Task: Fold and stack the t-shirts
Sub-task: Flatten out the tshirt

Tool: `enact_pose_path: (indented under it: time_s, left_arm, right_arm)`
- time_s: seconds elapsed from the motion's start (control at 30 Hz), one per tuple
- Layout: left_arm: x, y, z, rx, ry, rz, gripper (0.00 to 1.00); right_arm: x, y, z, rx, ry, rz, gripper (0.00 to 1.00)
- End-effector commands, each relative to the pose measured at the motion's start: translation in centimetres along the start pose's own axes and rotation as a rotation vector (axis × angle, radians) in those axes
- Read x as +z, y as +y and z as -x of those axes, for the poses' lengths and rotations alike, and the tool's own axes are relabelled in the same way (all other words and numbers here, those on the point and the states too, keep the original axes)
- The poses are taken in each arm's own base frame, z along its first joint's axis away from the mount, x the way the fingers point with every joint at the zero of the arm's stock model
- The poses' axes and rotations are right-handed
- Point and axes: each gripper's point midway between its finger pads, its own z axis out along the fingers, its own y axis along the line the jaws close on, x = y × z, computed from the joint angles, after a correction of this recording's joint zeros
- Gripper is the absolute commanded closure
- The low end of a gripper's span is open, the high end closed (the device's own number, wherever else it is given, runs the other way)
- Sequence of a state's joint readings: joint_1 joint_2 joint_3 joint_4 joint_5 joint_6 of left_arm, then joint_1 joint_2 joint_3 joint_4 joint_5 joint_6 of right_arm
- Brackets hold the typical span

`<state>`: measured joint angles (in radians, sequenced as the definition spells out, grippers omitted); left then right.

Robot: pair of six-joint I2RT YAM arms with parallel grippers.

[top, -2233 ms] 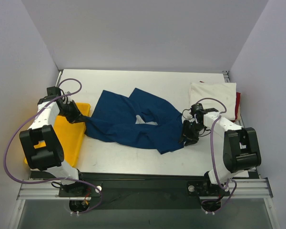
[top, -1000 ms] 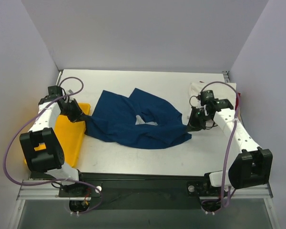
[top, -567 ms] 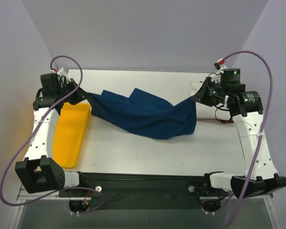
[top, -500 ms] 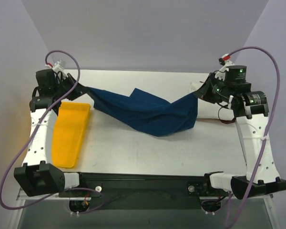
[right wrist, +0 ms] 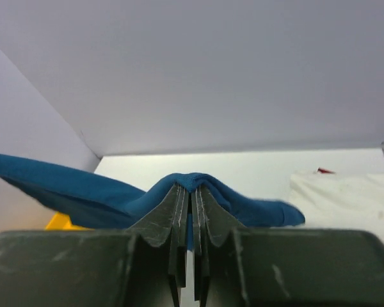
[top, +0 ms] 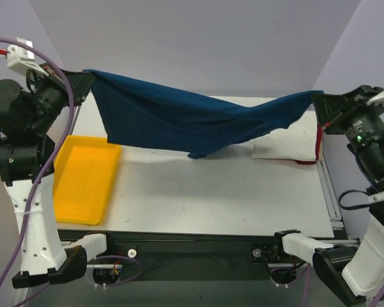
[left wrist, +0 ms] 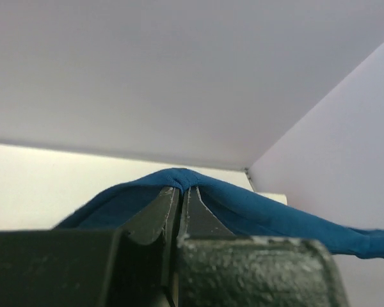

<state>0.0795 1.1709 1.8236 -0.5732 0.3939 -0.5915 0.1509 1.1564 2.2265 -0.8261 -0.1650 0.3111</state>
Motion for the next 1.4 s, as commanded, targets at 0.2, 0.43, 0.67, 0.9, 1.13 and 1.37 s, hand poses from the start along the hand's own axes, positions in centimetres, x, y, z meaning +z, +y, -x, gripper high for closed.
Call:
enact_pose_path:
  time_s: [0.2, 0.43, 0.67, 0.9, 1.13, 1.37]
  left_arm:
    - [-3.0, -3.5, 4.9, 0.034, -0.202, -0.054, 1.0]
    - [5.6, 2.3, -2.4, -0.131, -0.007, -0.076, 1.0]
    - [11.3, 5.8, -4.9, -0.187, 0.092, -0.046, 1.0]
    - [13.2, 2.7, 0.1, -0.201, -0.022, -0.151, 1.0]
    - [9.1, -1.9, 4.1, -0.228, -0.178, -0.281, 1.0]
    - [1.2, -5.4, 7.6, -0.188, -0.359, -0.29, 1.0]
  right_arm:
    - [-1.1, 0.1, 5.5, -0.097, -0.198, -0.019, 1.0]
    - [8.8, -2.3, 0.4, -0.161, -0.023, -0.057, 1.0]
    - [16.6, -4.2, -1.8, -0.152, 0.038, -0.1, 1.0]
    - [19.4, -3.6, 0.1, -0.099, -0.039, -0.08, 1.0]
    - [15.4, -1.5, 4.5, -0.07, -0.176, -0.026, 1.0]
    - [7.4, 0.3, 10.2, -0.105, -0.387, 0.001, 1.0]
